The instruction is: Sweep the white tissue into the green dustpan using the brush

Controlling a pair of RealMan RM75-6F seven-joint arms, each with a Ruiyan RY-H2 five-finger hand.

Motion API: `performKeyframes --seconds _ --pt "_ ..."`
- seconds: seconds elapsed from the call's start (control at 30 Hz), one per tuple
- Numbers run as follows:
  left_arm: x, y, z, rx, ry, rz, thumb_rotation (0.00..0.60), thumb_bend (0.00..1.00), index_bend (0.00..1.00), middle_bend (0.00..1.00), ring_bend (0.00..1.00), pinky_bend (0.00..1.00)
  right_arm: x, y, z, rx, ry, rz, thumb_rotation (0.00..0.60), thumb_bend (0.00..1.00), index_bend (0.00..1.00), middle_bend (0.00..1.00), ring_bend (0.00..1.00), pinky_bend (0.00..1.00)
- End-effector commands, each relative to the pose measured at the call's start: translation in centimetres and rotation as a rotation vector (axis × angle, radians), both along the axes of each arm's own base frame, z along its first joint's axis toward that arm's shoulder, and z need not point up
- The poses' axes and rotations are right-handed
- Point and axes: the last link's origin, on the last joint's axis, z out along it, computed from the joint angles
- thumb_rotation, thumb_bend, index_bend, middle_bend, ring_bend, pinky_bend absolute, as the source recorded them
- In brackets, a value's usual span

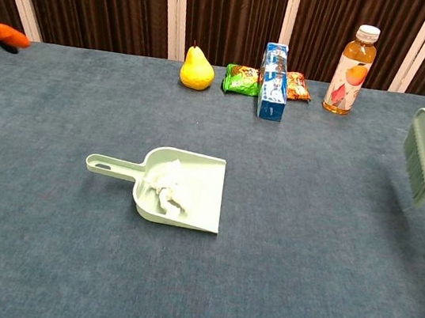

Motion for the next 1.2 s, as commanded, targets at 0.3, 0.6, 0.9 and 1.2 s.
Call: performKeyframes --seconds 0.3,0.6,0.9,1.2 --pt "-1.9 -1.7 0.5 -0.021 -0.029 0.027 0.6 0.0 0.0 0.0 0.06 0.16 1.2 4.5 -5.8 0.241 -0.021 -0.034 0.6 0.42 0.01 0.17 0.18 0.36" --pt "-2.1 -2.2 0.8 -0.019 -0.041 0.017 0.6 0.0 0.0 0.0 0.02 0.11 5.4 5.7 -5.1 0.282 -0.229 0.004 0.6 0.3 0.0 0.0 0.02 0.18" --pt "-4.3 -3.9 1.3 0.018 -0.003 -0.05 0.6 0.0 0.0 0.0 0.0 0.02 -0.7 8.4 -1.2 0.198 0.001 0.086 0.6 0.3 0.0 0.0 0.01 0.11" --pt "-7.0 -5.5 2.0 0.078 0.079 -0.116 0.6 0.0 0.0 0.0 0.0 0.0 -6.6 13.6 4.4 0.103 0.055 0.128 0.6 0.3 0.0 0.0 0.0 0.04"
